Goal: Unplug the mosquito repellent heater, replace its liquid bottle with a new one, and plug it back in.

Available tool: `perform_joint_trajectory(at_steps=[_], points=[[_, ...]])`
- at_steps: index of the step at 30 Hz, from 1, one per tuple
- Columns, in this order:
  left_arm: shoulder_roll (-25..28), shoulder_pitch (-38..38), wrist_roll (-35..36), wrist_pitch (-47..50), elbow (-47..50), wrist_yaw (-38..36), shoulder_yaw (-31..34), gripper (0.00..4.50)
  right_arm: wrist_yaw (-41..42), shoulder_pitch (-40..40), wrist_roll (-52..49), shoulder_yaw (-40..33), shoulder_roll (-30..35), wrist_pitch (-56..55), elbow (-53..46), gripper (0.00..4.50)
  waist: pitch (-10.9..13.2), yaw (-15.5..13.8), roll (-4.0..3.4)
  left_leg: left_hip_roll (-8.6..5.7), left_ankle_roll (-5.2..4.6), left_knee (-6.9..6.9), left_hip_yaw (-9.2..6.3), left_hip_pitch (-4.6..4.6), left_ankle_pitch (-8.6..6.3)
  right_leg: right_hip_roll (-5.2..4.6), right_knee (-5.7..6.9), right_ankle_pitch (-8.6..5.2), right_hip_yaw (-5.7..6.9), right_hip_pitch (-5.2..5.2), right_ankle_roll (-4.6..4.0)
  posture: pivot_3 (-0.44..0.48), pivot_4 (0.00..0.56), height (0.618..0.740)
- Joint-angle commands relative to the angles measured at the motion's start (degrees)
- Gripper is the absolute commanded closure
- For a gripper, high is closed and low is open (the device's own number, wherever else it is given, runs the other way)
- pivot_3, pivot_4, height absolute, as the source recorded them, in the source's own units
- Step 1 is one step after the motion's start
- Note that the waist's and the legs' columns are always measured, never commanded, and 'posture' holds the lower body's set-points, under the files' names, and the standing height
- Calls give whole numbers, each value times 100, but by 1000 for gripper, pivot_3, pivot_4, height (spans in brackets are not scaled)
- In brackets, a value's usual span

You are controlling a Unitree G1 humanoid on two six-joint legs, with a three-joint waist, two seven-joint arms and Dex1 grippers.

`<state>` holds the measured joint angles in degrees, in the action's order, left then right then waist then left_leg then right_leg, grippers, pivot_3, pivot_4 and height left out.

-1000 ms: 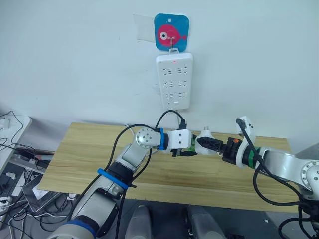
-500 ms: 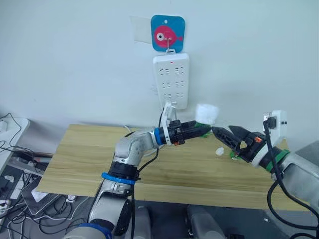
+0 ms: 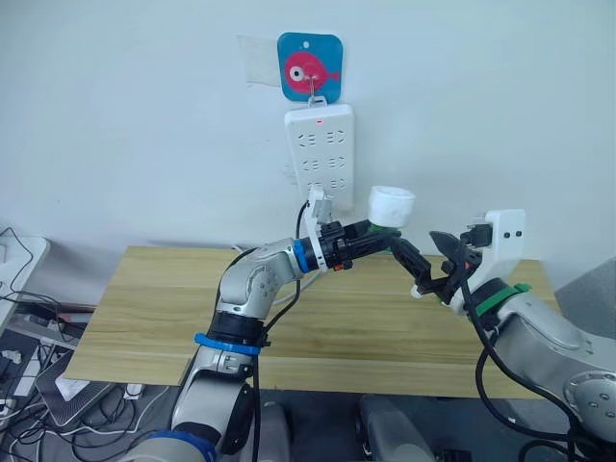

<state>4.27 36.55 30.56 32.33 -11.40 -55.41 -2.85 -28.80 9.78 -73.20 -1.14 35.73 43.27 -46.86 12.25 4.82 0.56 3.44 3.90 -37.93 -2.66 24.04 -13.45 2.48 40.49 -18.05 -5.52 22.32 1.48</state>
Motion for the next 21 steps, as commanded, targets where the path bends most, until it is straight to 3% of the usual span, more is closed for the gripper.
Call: perform_joint_trajectory(at_steps=[1, 14, 21], points=[[-263, -182, -323, -457, 128, 23, -542, 2260, 29, 374, 168, 152, -302, -121, -142, 64, -9, 0, 5, 0, 0, 1, 0, -1, 0, 0, 1, 0, 1, 0, 0, -109, 133, 740], [-383, -272, -412, -634, 6, 260, -439, 2260, 353, 237, 0, -275, -230, -82, -185, 64, -13, 3, 7, -1, -11, 0, 1, -3, -6, 0, 9, 0, 0, 0, 0, -105, 140, 740], [-312, -171, -487, -780, -222, 257, -404, 2260, 1733, -728, -686, -1508, 838, -22, -226, 64, -21, -9, 10, -8, -19, 1, -2, 6, -11, -6, -2, -1, 4, -1, 0, -110, 140, 740]])
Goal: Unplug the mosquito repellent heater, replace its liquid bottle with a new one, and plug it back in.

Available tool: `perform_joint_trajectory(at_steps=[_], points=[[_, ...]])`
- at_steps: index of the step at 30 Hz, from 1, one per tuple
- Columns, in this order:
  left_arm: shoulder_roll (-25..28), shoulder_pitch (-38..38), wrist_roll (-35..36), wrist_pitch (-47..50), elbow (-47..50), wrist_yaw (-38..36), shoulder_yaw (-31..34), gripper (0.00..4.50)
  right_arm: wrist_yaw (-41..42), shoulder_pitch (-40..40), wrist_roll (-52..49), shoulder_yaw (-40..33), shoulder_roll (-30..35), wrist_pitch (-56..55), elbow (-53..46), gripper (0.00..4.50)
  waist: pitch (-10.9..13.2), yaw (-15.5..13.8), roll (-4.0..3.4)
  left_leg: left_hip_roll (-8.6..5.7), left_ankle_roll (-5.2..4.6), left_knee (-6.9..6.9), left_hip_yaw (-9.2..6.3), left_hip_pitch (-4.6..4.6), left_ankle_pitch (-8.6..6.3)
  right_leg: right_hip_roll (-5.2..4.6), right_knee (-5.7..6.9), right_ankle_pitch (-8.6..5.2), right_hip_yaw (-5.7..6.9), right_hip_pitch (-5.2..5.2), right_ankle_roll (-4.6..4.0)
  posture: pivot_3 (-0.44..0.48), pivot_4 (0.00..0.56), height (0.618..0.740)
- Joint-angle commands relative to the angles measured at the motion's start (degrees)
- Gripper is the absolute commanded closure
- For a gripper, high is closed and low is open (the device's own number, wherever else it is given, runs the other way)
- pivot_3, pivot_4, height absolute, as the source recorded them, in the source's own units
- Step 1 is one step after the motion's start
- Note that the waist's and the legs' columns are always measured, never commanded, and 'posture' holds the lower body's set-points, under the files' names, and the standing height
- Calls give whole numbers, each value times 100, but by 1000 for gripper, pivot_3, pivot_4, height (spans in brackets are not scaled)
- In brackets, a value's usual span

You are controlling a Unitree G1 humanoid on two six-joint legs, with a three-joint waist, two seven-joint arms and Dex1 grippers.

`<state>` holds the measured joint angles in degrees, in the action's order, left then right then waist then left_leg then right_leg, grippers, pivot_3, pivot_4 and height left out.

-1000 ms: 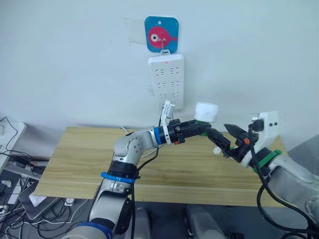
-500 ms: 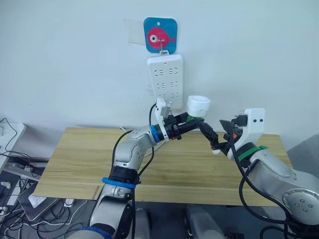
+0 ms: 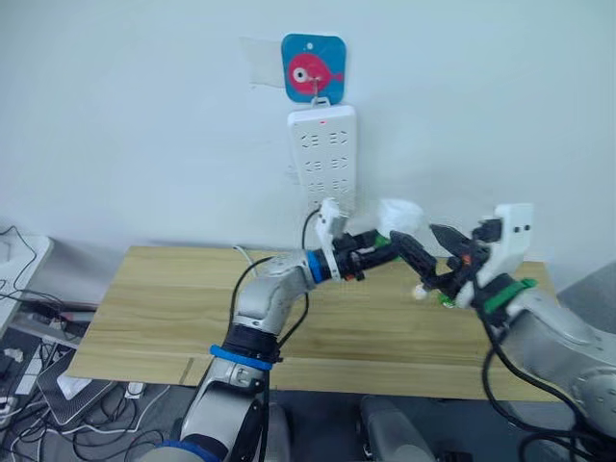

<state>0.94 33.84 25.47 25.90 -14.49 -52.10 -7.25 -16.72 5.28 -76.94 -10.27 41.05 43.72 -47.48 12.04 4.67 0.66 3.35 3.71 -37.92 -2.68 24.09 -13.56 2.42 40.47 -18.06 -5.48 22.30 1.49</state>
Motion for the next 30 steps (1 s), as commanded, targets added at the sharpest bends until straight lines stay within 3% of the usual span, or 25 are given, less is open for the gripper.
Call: perform_joint_trajectory(at_steps=[1, 6, 16, 30], points=[[34, 115, 16, -163, 56, -83, 35, 2260, 685, -412, -452, -794, 468, -73, -155, 64, -1, 12, 1, -1, 0, 0, 4, -2, 0, 0, 0, 0, -4, 0, 0, -110, 140, 740], [22, 200, -67, -414, -118, -68, 23, 2260, 735, -389, -661, -776, 726, -153, -121, 64, -6, 62, 2, 2, -2, 0, 14, -24, 1, 6, 26, -1, -15, -3, 2, -120, 143, 740], [-179, 74, -353, -1069, -32, 153, -74, 2260, -582, 398, 436, 518, -326, -156, 7, 64, -12, 40, 3, 4, 0, -2, 14, -20, 2, 8, 28, -12, -18, 0, 20, -111, 146, 740], [-326, -119, -515, -1437, 207, 372, -258, 2260, -785, 1061, 1659, 1017, -1246, 36, 405, 64, -12, 35, 2, 5, 0, 0, 13, -21, 2, 8, 28, -12, -16, 1, 21, -97, 151, 740]])
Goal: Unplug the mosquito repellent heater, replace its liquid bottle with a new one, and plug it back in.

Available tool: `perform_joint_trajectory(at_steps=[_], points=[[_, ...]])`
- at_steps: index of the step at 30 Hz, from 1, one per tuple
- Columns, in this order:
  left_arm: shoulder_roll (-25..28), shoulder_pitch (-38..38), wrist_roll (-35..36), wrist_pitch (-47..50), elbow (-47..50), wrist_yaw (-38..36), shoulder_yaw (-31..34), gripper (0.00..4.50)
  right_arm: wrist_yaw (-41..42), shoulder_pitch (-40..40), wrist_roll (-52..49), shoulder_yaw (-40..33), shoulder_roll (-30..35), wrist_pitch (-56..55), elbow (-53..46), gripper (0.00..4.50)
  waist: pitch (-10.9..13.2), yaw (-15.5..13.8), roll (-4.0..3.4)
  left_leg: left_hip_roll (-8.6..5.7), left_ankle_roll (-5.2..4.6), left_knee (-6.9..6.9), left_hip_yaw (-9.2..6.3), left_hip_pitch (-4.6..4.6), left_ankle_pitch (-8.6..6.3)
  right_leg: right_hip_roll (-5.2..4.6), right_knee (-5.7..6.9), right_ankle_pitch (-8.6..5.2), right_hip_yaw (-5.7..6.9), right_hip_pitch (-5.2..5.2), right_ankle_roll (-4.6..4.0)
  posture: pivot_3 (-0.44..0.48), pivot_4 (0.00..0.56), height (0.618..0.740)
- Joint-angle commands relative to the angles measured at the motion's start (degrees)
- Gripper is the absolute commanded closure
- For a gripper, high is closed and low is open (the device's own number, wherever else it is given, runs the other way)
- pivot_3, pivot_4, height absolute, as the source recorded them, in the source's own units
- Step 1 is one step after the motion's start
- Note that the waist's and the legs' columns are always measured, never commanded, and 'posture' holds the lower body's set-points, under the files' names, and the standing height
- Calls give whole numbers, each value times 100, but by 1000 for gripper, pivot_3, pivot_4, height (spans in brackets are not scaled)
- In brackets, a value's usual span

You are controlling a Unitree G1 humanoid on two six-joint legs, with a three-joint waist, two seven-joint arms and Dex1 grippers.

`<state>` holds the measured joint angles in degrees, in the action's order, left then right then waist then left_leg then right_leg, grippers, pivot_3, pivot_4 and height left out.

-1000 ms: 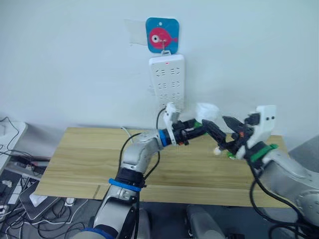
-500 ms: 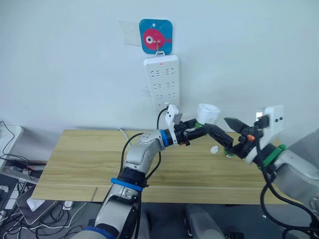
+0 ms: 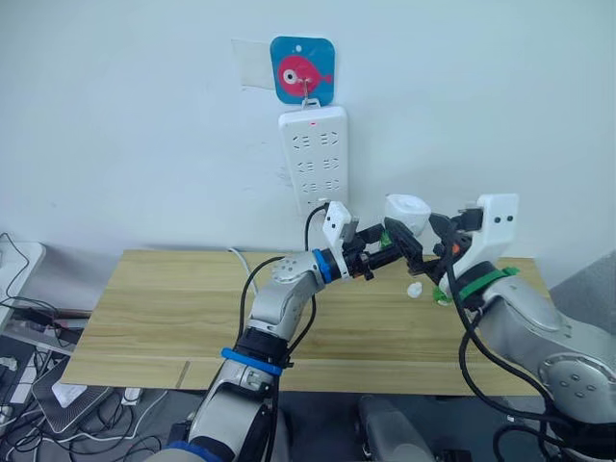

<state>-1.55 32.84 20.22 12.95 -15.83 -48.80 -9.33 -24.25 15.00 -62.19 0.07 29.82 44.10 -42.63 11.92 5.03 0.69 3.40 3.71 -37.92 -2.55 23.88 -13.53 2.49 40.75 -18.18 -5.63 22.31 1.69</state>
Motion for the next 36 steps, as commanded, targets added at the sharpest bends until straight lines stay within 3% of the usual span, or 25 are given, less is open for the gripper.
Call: perform_joint_trajectory(at_steps=[1, 7, 12, 16, 17, 23, 28, 32, 36], points=[[-82, -37, 8, -144, 365, 55, -57, 2260, -21, 106, 243, -11, -181, 23, -60, 64, 0, -2, 0, 0, 0, 0, 0, 0, 0, 0, 0, 0, 0, 0, -1, -97, 151, 740], [-110, -126, 20, -131, 511, 159, -83, 2260, 112, 103, 522, 7, -461, 166, 22, 64, 0, -2, 0, 0, 0, 0, 0, 0, 0, 0, 1, 0, -1, 0, -1, -81, 150, 740], [-94, -177, 29, -95, 607, 187, -106, 2260, 218, 105, 609, -52, -634, 232, 45, 1562, 0, -3, -1, 0, 0, 1, 0, -1, 0, 0, 1, 1, 0, 0, -2, -75, 150, 740], [-28, -239, 50, -1, 715, 105, -157, 2260, 277, 113, 712, -80, -759, 242, 43, 1562, 0, -5, 0, 0, 0, 1, -2, 0, 0, 0, 0, 1, 1, 0, -2, -65, 146, 740], [-9, -254, 54, 19, 740, 83, -169, 1910, 292, 110, 743, -79, -785, 251, 36, 1562, 0, -5, -1, 0, 0, 1, -2, 0, 0, 0, 0, 1, 1, 0, -1, -65, 146, 740], [999, -68, -78, -497, 454, -1027, -174, 98, 600, -102, 1030, -147, -824, 148, 21, 1562, -2, -6, -3, 0, 0, 3, -3, -2, 0, 0, 2, 5, 4, 1, -10, -44, 137, 740], [1774, -99, 319, -144, 833, -1721, 68, 0, 926, -423, 1304, -340, -848, -50, -20, 1562, -2, -13, -4, 2, 0, 5, -5, 0, 0, 0, 2, 11, 7, 3, -22, -24, 135, 740], [2453, -181, 497, 292, 1225, -1380, 708, 0, 1268, -748, 1335, -390, -958, -309, -227, 1562, -3, -19, -4, 5, 0, 5, -9, 1, 0, 0, 1, 10, 10, 3, -22, -20, 127, 740], [2762, -266, 710, 643, 1378, -807, 1345, 0, 1569, -774, 1652, -80, -1032, -431, -261, 1562, -11, -26, -7, 10, 0, 6, -13, -3, 0, 3, 9, 7, 13, 6, -20, -2, 120, 740]])
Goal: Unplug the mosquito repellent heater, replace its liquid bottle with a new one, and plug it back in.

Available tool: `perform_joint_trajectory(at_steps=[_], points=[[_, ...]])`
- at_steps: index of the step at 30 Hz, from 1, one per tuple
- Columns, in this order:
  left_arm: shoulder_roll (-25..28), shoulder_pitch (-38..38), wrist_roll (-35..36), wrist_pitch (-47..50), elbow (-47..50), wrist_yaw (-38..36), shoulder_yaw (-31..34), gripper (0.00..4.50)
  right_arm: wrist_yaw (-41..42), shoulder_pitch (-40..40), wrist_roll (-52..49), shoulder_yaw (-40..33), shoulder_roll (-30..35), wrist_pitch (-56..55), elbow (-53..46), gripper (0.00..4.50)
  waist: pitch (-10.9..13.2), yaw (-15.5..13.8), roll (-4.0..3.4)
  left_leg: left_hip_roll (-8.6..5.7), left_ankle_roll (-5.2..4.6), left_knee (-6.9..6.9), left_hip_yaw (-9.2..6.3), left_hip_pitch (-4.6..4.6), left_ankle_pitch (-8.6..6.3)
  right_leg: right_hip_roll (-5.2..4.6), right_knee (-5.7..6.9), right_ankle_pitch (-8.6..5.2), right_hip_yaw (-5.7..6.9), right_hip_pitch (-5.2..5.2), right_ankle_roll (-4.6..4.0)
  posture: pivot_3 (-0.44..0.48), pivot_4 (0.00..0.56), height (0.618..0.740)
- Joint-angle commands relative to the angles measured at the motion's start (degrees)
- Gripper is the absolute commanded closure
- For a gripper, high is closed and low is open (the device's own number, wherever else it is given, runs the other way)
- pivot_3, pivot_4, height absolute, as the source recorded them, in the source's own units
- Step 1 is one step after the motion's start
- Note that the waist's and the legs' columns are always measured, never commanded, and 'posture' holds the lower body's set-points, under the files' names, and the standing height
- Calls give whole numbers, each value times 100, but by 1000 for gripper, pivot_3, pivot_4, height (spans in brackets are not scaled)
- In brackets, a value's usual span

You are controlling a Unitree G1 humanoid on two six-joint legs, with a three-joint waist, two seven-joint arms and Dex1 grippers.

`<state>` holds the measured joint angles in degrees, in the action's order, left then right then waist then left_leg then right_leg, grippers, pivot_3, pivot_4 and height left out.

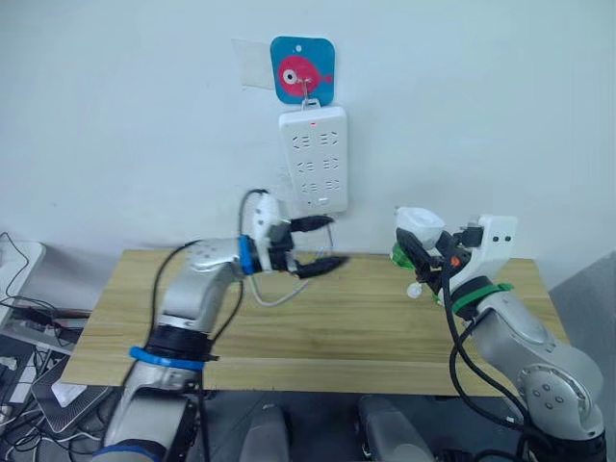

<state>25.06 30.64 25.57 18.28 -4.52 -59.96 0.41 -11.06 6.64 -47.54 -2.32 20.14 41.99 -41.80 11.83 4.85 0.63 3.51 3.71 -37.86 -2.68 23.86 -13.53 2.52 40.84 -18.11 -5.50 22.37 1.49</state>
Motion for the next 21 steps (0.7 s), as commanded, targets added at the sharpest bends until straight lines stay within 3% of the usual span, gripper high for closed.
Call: perform_joint_trajectory(at_steps=[1, 8, 21], points=[[147, -57, 219, 107, 227, 336, 481, 0, 281, 89, 261, 217, -106, -240, -323, 1562, -3, -17, 0, 0, 0, 0, -1, 0, 0, 0, 0, -1, 1, 0, 1, 9, 115, 740], [265, 289, 157, -109, -488, 325, 700, 1865, 532, 410, 523, 393, -267, -168, -193, 1562, -11, -133, 11, -4, 5, 0, -1, 4, 2, -4, -3, 3, 4, 0, -5, 30, 108, 740], [-242, 2276, -590, -1718, -3702, -531, 298, 1865, 1009, 555, 999, 710, -462, -190, -6, 1562, -22, -243, 25, -6, 5, 1, 2, 14, 1, -2, -3, 2, 6, 10, -7, -1, 118, 740]])
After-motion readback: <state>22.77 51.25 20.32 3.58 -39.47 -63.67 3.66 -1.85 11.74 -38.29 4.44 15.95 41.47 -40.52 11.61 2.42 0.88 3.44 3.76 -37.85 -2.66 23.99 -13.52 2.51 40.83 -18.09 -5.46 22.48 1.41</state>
